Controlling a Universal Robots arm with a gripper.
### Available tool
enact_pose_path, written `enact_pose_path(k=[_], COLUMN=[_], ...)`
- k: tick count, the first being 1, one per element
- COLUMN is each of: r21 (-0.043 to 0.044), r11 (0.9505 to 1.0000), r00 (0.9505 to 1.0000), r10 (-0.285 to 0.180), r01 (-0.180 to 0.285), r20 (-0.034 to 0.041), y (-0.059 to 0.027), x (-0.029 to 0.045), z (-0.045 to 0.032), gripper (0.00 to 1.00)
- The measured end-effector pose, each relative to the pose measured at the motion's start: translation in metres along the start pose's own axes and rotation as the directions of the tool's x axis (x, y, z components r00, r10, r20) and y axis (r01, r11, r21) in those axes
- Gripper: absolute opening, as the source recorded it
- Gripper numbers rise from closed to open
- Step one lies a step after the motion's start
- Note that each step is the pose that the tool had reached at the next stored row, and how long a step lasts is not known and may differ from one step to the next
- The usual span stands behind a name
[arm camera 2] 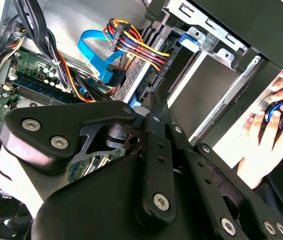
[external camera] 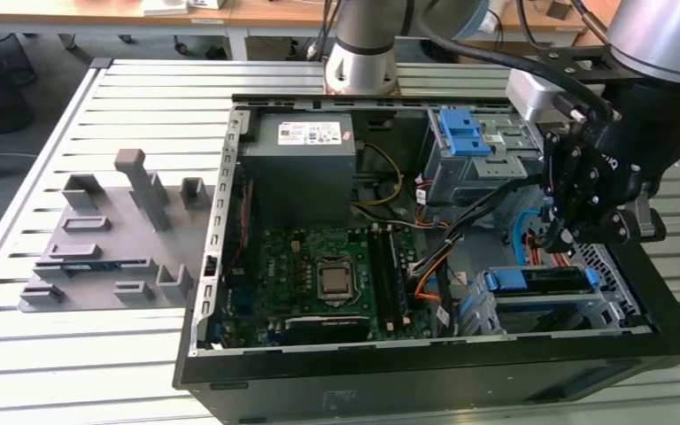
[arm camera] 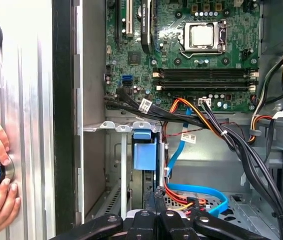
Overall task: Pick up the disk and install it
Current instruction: 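Insert the second disk wire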
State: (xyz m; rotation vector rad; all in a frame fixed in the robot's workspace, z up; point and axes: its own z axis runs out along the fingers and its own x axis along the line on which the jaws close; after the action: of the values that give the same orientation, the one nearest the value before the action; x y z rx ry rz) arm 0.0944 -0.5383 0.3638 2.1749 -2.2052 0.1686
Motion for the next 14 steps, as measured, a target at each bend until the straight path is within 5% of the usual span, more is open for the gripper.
enact_pose_path(k=[14], r21=[-0.0001], r11=[1.0], r00=[1.0], r10=[0.0], r01=[0.0], r20=[0.0], y=[0.0], x=[-0.0148], z=[-0.0053], gripper=[0.11])
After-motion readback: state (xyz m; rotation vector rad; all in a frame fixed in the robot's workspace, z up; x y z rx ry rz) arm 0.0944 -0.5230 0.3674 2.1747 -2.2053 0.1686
